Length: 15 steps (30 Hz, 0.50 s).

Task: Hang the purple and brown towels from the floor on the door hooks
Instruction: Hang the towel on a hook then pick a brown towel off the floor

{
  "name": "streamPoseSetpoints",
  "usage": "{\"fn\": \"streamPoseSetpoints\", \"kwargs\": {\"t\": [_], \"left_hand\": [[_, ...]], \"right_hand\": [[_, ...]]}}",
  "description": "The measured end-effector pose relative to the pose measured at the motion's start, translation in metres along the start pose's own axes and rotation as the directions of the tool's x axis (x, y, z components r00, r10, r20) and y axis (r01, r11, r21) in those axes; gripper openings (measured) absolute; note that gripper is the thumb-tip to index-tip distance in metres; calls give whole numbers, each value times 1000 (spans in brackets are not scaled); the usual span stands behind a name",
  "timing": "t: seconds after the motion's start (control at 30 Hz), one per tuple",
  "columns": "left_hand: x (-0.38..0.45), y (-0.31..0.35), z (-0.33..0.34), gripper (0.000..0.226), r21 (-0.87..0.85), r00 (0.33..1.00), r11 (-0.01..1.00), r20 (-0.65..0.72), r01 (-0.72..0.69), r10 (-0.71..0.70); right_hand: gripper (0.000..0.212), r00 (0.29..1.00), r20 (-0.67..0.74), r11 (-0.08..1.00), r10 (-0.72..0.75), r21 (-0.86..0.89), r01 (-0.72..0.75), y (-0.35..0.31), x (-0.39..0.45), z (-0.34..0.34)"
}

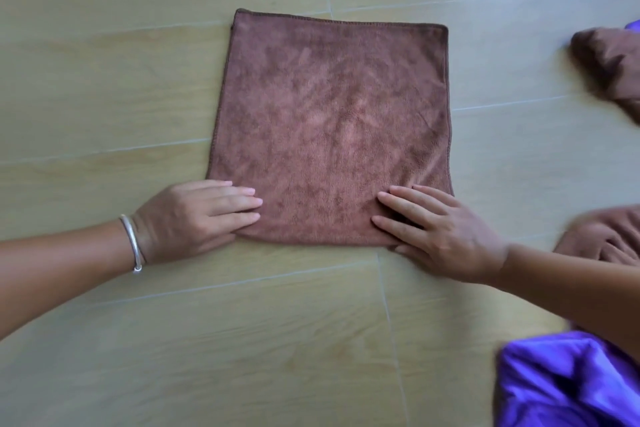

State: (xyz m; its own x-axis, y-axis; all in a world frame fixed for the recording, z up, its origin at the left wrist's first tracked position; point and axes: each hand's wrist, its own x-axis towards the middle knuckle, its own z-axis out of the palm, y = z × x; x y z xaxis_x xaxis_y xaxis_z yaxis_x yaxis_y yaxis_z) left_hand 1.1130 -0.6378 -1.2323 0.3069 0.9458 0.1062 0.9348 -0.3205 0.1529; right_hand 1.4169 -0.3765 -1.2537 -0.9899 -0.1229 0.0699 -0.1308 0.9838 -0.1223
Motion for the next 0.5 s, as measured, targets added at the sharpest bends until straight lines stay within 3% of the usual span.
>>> {"fn": "streamPoseSetpoints", "kwargs": {"t": [0.13,0.23,0.33,0.43,0.5], "left_hand": [[12,-3,-29,41,-36,998,999,53,18,-17],[23,-10,-67,34,-30,996,998,70,49,-47],[34,-19,-133,34,18,988,988,16,153,-153],[45,-20,-214,30,40,960,960,-35,278,-276],[51,-16,-272,31,51,939,938,-58,343,-340]], "right_hand": [[39,1000,11,1000,0,-23,1,0,8,-24],[36,997,68,999,-38,1,38,9,25,-61],[32,996,83,999,-36,32,34,19,50,-129],[51,993,119,996,-10,90,0,20,74,-214],[49,994,108,996,0,85,-10,15,88,-276]]}}
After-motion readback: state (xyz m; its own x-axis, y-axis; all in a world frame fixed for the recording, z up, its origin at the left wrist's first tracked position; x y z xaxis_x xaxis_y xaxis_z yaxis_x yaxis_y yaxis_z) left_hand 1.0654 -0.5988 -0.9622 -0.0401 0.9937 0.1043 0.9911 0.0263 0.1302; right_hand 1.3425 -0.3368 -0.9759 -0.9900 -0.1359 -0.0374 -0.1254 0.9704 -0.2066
